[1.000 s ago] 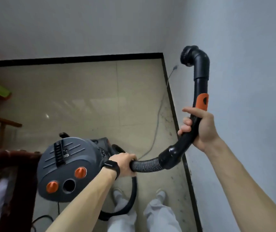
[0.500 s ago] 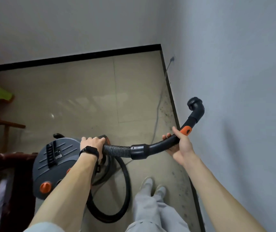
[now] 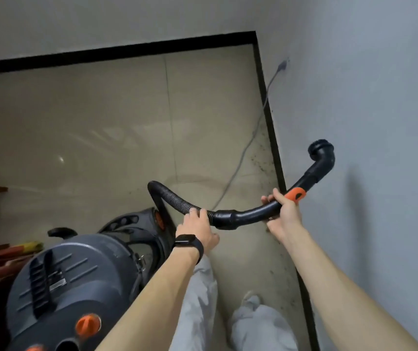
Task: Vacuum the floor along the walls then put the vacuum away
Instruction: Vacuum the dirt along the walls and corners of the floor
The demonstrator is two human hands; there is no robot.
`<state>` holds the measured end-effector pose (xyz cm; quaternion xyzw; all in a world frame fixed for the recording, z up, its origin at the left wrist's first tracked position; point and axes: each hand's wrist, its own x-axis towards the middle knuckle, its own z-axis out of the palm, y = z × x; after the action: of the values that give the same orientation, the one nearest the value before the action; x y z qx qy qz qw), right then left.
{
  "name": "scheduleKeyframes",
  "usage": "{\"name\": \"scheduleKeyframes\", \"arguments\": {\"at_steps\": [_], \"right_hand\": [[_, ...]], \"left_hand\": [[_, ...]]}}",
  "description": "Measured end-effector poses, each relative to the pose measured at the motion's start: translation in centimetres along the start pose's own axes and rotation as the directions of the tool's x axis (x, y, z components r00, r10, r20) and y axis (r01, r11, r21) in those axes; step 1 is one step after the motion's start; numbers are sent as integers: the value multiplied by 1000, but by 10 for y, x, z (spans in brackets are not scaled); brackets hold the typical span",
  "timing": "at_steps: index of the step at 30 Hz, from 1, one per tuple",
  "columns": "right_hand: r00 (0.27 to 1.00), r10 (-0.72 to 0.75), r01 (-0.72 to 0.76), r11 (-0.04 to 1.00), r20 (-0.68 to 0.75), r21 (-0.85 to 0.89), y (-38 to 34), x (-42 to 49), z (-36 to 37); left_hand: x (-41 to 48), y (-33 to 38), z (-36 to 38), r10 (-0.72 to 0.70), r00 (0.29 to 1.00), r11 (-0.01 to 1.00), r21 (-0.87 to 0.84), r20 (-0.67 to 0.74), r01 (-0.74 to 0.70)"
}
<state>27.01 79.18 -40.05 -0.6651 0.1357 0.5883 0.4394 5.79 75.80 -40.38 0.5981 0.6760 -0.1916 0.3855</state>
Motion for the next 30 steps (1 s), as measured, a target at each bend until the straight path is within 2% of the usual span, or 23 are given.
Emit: {"name": "scheduleKeyframes", "arguments": {"at_steps": [1, 3, 5, 7, 9, 12, 13, 15, 17, 18, 20, 21, 22, 23, 24, 25, 26, 27, 29, 30], "right_hand": [[1000, 5, -5, 1000, -2, 3, 4, 20, 12], [1000, 27, -27, 1000, 0, -7, 16, 61, 28], [996, 87, -87, 996, 29, -4, 34, 101, 39], [991, 133, -133, 991, 28, -7, 55, 145, 48], [992, 123, -123, 992, 17, -37, 74, 186, 53], [998, 42, -36, 989, 38, -147, 89, 240, 47], [997, 40, -31, 989, 61, -147, 89, 259, 43], [991, 73, -69, 997, 116, -37, 84, 297, 36], [992, 69, -74, 997, 105, 38, 78, 339, 33], [996, 49, -50, 999, 73, 13, 77, 362, 31], [999, -49, 48, 990, -1, -131, 79, 408, 27], [992, -124, 117, 968, -18, -221, 82, 430, 25], [979, -203, 188, 932, -16, -311, 86, 450, 22], [961, -277, 253, 881, -3, -399, 90, 468, 18], [941, -339, 304, 822, 15, -481, 95, 484, 14], [920, -390, 341, 762, 31, -551, 102, 499, 10], [899, -434, 372, 702, 48, -607, 109, 512, 7], [878, -472, 401, 643, 74, -652, 116, 524, 6], [841, -526, 443, 530, 130, -723, 130, 545, 3], [829, -537, 463, 505, 155, -728, 136, 553, 0]], "left_hand": [[23, 4, -2, 55, 997, 995, 81, -62, -50], [70, 15, 1, 188, 977, 971, 165, -100, -170], [120, 25, 13, 271, 960, 953, 160, -69, -258], [172, 28, 34, 300, 953, 941, 152, 48, -303], [214, 24, 60, 246, 955, 956, 118, 168, -267], [253, 16, 97, 143, 972, 988, 26, 187, -150], [267, 18, 108, 127, 974, 992, 2, 190, -130], [296, 29, 126, 116, 956, 991, -90, 269, -95], [328, 44, 143, 152, 882, 968, -249, 446, -41], [346, 53, 149, 180, 806, 947, -322, 563, 13], [386, 61, 160, 211, 637, 873, -436, 741, 218], [408, 62, 165, 208, 617, 842, -460, 759, 283], [431, 60, 172, 183, 660, 834, -471, 728, 288], [456, 58, 178, 143, 761, 867, -451, 633, 212], [481, 56, 182, 107, 875, 924, -372, 472, 87], [504, 53, 185, 103, 955, 971, -235, 278, -36], [524, 52, 187, 132, 985, 987, -108, 108, -121], [542, 51, 189, 168, 986, 984, -61, 7, -168], [574, 51, 196, 226, 971, 972, -52, -72, -230], [588, 54, 201, 258, 960, 965, -29, -108, -262]]}}
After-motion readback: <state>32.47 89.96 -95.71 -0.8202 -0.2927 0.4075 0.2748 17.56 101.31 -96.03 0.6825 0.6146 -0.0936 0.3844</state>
